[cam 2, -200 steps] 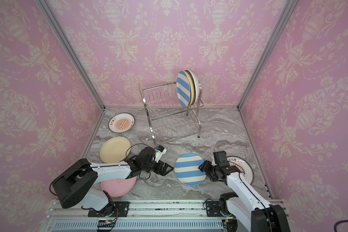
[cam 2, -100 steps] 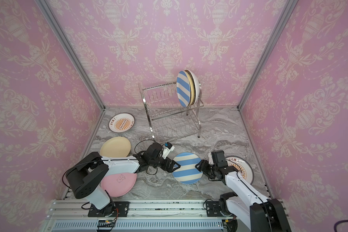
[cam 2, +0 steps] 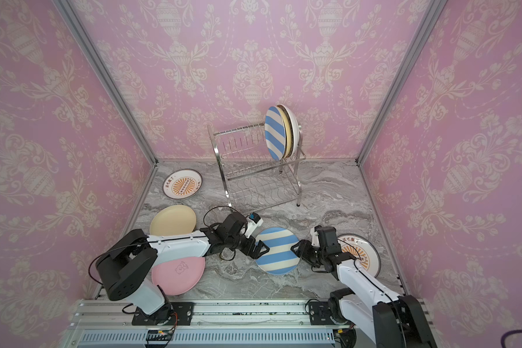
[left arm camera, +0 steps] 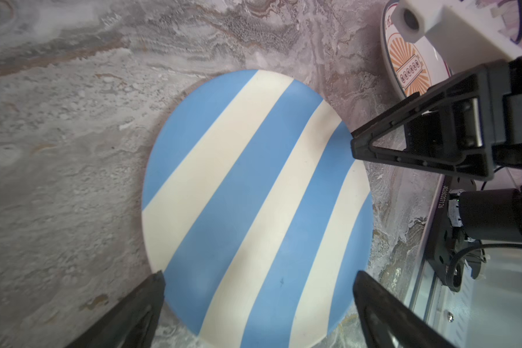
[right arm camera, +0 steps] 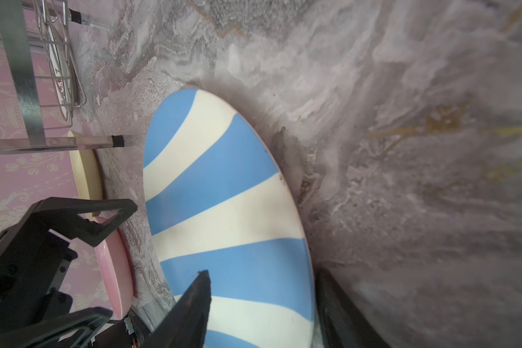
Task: Load plates into a dish rack
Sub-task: Move the plate to the center of the table.
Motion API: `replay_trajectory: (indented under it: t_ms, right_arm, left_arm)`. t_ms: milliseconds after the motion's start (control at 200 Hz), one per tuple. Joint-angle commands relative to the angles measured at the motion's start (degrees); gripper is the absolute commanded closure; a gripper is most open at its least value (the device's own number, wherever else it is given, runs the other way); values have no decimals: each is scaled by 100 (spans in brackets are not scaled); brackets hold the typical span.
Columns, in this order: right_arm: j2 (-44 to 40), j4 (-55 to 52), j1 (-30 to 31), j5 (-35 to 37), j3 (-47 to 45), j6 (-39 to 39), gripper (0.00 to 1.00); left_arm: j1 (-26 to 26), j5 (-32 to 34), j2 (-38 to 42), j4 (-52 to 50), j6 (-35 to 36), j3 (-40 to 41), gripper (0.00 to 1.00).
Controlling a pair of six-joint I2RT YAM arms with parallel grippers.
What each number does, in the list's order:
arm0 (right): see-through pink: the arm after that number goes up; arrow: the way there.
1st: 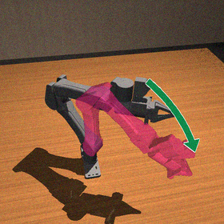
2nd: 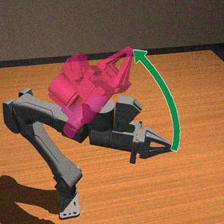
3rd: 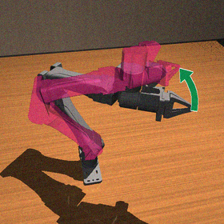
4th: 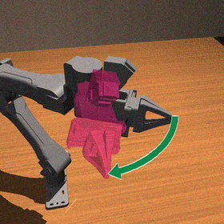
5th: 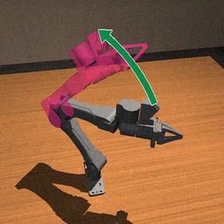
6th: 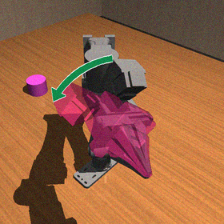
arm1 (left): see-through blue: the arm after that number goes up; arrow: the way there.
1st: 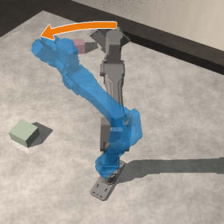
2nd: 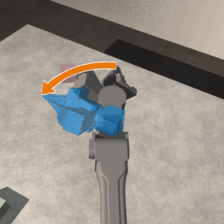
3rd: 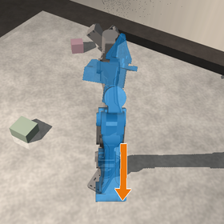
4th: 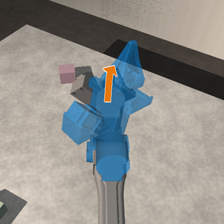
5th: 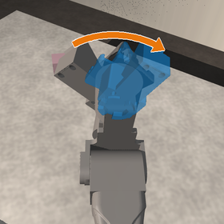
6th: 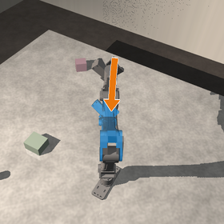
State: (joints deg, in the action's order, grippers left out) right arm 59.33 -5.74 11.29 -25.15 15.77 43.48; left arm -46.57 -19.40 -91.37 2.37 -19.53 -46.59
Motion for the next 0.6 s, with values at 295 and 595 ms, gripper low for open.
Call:
replay_trajectory:
  t_ms: [295, 595]
  right_arm:
    - [193, -563, 44, 164, -298, -44, 43]
    - [140, -659, 40, 7, -421, -23, 48]
  left_arm:
    - [64, 249, -326, -26, -98, -183, 1]
    - [60, -85, -621, 116, -124, -260, 1]
